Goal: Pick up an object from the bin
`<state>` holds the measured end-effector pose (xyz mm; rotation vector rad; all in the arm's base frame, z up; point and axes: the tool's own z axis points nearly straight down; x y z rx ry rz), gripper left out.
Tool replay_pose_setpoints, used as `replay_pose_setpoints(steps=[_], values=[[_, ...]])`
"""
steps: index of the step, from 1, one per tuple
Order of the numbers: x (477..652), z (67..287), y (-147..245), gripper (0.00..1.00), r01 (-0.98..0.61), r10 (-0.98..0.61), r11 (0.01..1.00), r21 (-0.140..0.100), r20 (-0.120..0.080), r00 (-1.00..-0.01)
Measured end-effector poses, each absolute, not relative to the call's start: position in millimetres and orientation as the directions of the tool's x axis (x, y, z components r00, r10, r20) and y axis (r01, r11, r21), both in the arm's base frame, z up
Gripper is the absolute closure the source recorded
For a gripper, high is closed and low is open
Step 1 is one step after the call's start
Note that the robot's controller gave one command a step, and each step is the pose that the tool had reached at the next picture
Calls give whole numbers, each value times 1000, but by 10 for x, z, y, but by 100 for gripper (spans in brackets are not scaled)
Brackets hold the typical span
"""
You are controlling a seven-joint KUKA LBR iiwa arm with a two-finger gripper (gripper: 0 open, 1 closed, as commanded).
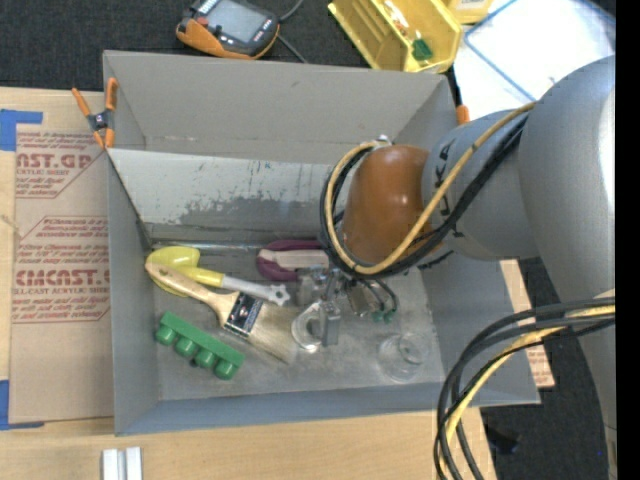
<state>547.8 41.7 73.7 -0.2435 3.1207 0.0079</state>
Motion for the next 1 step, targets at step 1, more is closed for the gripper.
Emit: replay_pose_setpoints(steps=[1], values=[[5479,738,418,100,-155,-155,988,4,-12,-988]])
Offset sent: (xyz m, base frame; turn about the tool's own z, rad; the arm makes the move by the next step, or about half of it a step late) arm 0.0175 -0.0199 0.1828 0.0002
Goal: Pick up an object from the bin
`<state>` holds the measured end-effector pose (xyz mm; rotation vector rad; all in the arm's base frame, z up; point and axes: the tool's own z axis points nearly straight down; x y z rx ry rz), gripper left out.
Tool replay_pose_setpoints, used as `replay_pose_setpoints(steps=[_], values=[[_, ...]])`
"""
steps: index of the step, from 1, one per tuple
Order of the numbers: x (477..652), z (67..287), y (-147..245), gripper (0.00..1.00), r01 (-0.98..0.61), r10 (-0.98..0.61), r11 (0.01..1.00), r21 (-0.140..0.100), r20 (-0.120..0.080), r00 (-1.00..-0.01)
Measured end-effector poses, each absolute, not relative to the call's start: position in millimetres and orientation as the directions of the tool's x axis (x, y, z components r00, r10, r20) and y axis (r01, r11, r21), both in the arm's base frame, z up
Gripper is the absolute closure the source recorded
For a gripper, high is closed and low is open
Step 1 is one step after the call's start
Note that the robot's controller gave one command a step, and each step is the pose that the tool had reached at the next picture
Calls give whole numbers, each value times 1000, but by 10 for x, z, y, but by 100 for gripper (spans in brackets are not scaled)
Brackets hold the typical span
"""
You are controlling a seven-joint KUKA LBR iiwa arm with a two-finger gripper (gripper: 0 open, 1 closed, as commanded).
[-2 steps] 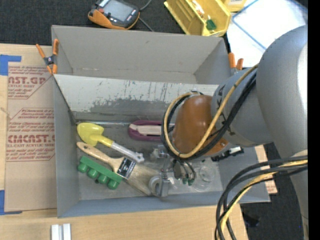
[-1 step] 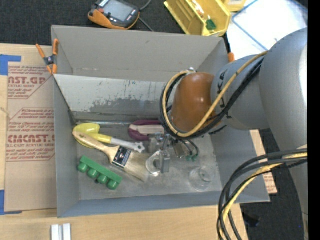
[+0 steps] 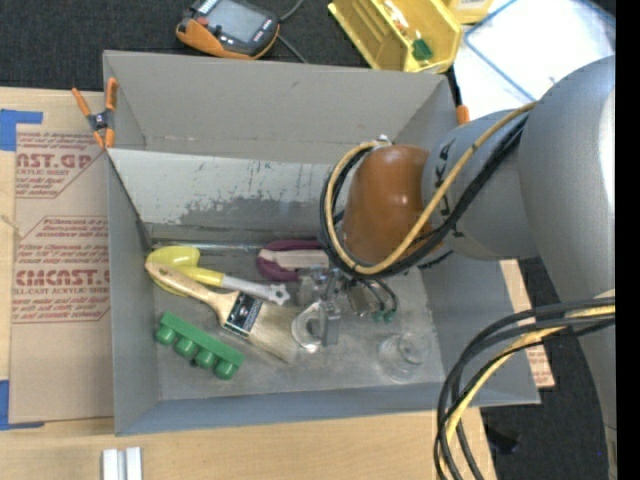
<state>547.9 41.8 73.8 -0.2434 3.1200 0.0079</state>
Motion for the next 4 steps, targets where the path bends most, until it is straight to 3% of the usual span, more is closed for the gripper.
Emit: replay_pose_setpoints(steps=[2,3,4], values=[[5652,2747,370,100,-177,-176,984,5,-9,-984],[5739,2146,417,100,-265,-265,964,2,-17,-964],[5680,2010,507,100,-195,-195,981,5,-18,-981]])
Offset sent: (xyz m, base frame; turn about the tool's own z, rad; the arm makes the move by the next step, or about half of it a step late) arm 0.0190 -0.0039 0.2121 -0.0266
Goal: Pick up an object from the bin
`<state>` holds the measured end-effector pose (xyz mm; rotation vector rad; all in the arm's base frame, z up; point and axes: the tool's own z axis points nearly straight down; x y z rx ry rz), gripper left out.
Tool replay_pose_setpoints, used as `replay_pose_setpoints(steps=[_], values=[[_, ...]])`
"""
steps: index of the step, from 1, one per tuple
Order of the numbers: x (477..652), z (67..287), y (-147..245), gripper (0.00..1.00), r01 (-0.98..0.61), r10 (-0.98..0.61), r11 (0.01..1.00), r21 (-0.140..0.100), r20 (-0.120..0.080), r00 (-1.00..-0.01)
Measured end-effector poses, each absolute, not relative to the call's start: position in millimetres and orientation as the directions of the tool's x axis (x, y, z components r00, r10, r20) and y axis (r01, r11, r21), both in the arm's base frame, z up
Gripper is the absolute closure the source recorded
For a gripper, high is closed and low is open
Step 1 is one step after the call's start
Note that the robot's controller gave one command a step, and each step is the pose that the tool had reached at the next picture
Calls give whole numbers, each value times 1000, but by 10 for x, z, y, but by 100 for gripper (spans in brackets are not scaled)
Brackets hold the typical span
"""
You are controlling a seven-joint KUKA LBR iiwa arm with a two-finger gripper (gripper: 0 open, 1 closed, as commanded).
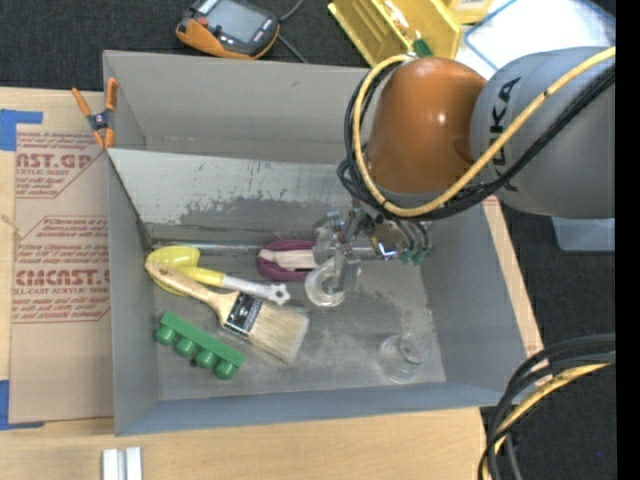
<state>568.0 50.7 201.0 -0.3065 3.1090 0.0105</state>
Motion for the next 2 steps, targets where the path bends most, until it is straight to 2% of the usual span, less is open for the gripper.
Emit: replay_pose_setpoints(steps=[1,2], values=[[5650,1373,487,100,-468,-468,884,0,-16,-884],[5610,2181,649,100,-405,-405,914,3,-17,-914]])
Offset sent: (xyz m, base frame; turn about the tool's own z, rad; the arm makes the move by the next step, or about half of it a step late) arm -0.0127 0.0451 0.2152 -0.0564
